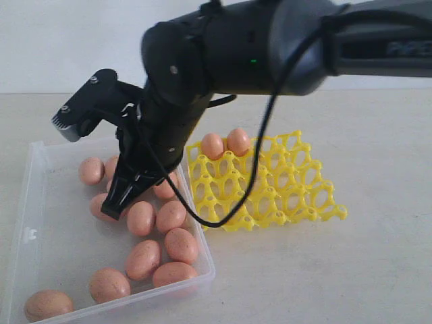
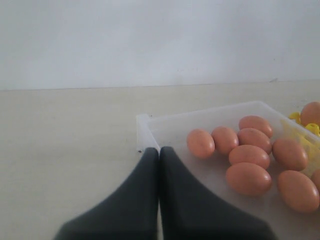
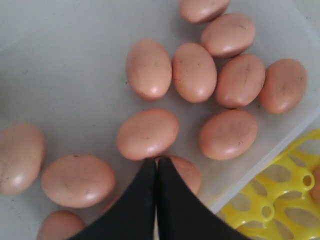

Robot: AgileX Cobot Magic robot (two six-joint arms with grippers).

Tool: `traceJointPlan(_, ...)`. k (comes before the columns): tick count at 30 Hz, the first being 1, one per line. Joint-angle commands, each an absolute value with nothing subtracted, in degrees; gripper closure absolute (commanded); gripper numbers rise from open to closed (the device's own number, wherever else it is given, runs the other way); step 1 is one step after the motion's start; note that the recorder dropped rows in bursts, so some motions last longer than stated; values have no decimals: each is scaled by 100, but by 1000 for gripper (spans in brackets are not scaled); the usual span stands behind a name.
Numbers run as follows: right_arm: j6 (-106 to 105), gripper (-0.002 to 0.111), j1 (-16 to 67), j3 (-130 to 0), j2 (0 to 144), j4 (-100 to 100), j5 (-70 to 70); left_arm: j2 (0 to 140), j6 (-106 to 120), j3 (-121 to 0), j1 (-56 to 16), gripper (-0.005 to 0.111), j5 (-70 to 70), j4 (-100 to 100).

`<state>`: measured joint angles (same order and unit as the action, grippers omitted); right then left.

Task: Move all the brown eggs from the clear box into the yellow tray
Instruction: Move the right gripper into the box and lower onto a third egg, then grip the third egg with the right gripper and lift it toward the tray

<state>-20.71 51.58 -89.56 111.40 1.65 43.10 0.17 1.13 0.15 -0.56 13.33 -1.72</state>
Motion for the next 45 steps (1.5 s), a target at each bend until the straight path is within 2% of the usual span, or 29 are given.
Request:
traceJointPlan(1, -2186, 105, 5316, -10012, 11741, -69, 4909, 0, 116, 0, -87, 111, 1325, -203)
traceJointPlan(3, -2416, 95, 5334, -10376, 11942, -55, 4991, 0, 116, 0, -87, 111, 1325, -203)
traceJointPlan(7, -2562, 63, 5384, -10692, 12274, 0, 4787, 0, 116, 0, -87, 111, 1325, -203)
traceJointPlan(9, -2562, 55, 5396, -10690, 12393, 85, 4604, 0, 116, 0, -87, 111, 1325, -203)
traceJointPlan(17, -3117, 63, 5529, -10690, 12698, 84, 4442, 0, 116, 0, -87, 111, 1325, -203)
traceJointPlan(29, -3864, 62, 5709, -10690, 13003, 0, 4160, 0, 116, 0, -87, 111, 1325, -203)
traceJointPlan(45, -3111, 62, 5697, -10690, 13035, -510, 3780, 0, 116, 0, -87, 111, 1325, -203)
